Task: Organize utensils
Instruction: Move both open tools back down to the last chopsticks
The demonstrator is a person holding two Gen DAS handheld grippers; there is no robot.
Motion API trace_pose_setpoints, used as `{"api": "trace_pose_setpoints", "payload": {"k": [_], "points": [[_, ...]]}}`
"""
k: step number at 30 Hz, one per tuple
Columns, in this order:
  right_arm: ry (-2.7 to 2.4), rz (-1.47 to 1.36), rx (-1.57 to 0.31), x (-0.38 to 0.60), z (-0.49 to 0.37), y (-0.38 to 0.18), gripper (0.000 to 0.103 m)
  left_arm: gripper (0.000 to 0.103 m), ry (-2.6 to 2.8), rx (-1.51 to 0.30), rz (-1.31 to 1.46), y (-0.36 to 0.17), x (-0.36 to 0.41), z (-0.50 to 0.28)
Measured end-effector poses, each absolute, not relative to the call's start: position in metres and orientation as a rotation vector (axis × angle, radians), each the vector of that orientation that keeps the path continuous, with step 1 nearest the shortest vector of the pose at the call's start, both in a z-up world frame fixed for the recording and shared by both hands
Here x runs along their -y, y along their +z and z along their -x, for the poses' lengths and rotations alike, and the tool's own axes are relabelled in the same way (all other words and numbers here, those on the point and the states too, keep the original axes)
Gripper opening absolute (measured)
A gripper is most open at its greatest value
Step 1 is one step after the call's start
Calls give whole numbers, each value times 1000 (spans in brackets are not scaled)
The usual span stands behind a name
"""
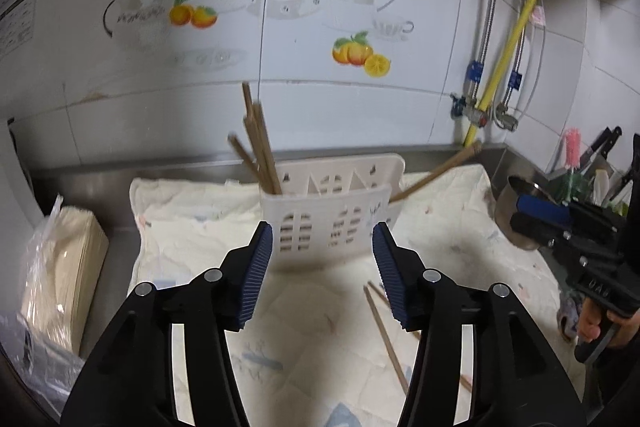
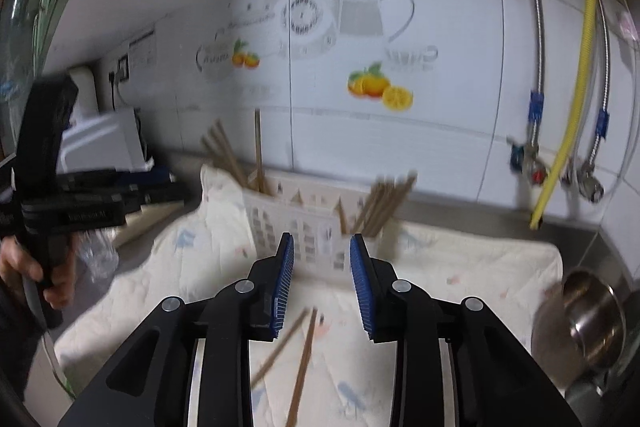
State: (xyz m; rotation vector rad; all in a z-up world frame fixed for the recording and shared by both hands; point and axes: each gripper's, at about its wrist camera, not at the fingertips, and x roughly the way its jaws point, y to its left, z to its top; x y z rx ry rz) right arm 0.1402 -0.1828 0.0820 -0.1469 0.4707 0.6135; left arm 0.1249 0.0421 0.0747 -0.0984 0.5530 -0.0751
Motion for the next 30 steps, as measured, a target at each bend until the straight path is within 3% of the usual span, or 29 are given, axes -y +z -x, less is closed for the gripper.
{"api": "trace_pose_setpoints", "payload": {"k": [12, 19, 30], "points": [[619, 109, -635, 195, -101, 2, 34, 68, -20, -611, 130, 29, -40, -88], [605, 110, -731, 195, -86, -39, 34, 84, 37, -624, 163, 15, -47, -72], [607, 80, -837, 196, -83, -75, 28, 91, 80, -673, 230, -7, -58, -62]]}}
